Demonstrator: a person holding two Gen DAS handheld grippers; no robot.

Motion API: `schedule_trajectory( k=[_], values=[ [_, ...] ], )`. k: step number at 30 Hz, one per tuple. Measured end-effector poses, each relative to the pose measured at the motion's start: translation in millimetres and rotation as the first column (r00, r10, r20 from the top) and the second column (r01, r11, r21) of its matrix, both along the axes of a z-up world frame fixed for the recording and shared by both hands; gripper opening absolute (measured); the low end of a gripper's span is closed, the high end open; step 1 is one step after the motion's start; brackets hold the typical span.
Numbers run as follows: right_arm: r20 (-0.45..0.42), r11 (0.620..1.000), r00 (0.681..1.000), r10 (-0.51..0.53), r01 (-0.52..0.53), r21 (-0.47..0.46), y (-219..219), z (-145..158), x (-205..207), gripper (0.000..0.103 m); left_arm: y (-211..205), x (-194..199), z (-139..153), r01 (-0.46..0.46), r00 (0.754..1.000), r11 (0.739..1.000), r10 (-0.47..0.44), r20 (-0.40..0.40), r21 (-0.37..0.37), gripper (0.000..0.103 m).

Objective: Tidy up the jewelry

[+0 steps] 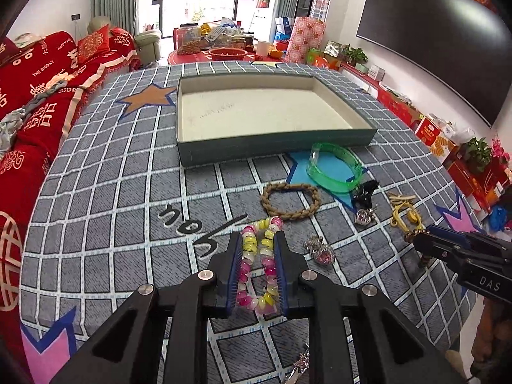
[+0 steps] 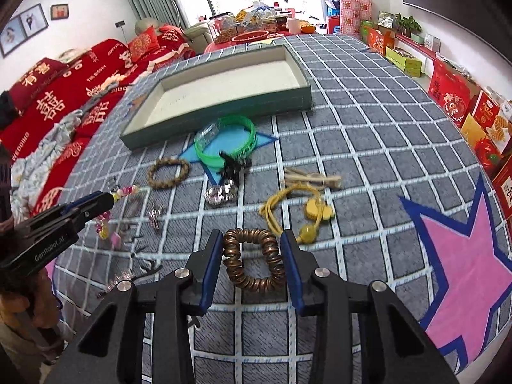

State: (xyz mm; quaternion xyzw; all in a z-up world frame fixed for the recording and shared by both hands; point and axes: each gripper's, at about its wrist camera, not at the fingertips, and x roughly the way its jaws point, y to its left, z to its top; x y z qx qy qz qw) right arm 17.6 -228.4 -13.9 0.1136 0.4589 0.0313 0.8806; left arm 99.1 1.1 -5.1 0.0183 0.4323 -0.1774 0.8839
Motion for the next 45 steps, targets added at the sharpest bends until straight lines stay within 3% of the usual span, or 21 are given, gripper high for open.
schedule_trajectory(
  k=[14,26,32,42,45],
  values=[
    [0.055,0.998,0.999,0.004,-0.007,0.063,-21,45,57,0.039,-2,44,45,-0.025,0.999,0.999,0.026,0.045,-0.032,0.033],
    [0.062,0.993,0.998,0.011,-0.018,0.117,-36,70,181,0.039,-25,137,62,-0.057,0.995,0.998,0.059,0.079,-0.028,0.033],
    [0.021,0.996,1.000,0.023,-0.025,0.085,-29,50,240,0.039,-40,181,40,-0.076,0.996,0.997,0.074,0.052,0.035,0.033],
    [-0.052,0.998,0.998,0.028,-0.025,0.057,-19,3,287,0.040,-48,198,16,-0.082,0.996,0.992,0.080,0.024,0.096,0.033],
    [-0.085,0.997,0.996,0.042,-0.037,0.062,-18,-8,292,0.060,-49,200,10,-0.086,0.996,0.990,0.085,0.012,0.113,0.033]
  ],
)
